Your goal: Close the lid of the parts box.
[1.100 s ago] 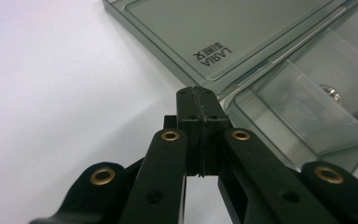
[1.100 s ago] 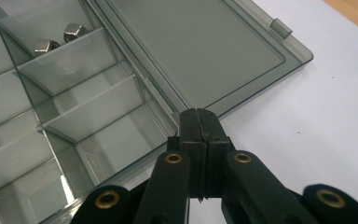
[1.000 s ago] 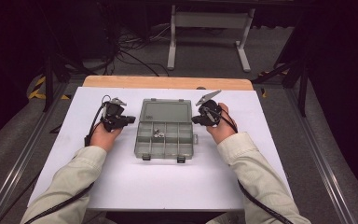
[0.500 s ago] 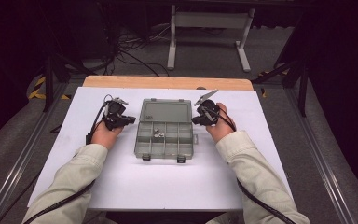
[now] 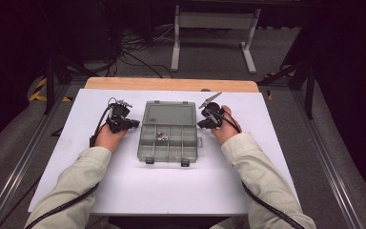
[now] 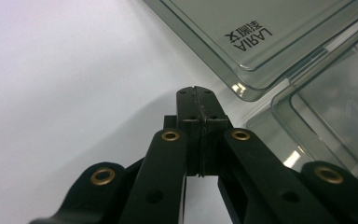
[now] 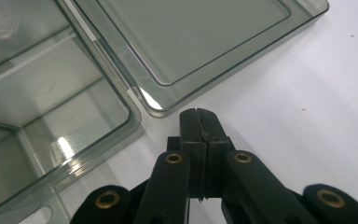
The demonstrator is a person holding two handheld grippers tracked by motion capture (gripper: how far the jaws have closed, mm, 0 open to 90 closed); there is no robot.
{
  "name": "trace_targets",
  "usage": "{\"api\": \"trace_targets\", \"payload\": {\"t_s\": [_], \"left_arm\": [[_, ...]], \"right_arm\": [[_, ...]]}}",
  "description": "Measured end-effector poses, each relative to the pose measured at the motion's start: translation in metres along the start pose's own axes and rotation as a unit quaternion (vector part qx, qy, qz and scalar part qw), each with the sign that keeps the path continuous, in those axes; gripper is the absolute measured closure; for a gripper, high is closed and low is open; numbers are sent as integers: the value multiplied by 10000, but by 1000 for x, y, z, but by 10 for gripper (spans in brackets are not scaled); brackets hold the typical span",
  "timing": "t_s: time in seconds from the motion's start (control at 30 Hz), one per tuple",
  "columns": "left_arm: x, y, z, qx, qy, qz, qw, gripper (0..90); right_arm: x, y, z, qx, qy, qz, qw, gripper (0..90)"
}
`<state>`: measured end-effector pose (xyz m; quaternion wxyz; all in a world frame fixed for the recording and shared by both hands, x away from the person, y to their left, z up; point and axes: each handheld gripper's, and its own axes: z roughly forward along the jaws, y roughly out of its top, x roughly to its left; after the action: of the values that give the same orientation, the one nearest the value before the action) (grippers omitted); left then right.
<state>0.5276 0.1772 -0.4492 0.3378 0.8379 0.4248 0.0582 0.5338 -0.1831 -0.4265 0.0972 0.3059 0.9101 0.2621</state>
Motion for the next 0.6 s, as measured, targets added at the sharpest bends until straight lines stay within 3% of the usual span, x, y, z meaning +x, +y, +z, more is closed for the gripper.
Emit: {"api": "trace_targets", "payload": {"t_s": [0.07, 0.23, 0.6], "left_arm": [[1, 1, 1, 6, 27, 97, 9999, 898], [1, 1, 3, 8, 10, 17, 10000, 898], [-1, 7, 8, 23, -39, 60, 10000, 899]], "right_arm": [[-1, 1, 2, 23, 28, -36, 10000, 900], [-3, 2, 6, 49, 83, -83, 9999, 900], [-9, 3, 10, 19, 237, -183, 9996, 900]]}}
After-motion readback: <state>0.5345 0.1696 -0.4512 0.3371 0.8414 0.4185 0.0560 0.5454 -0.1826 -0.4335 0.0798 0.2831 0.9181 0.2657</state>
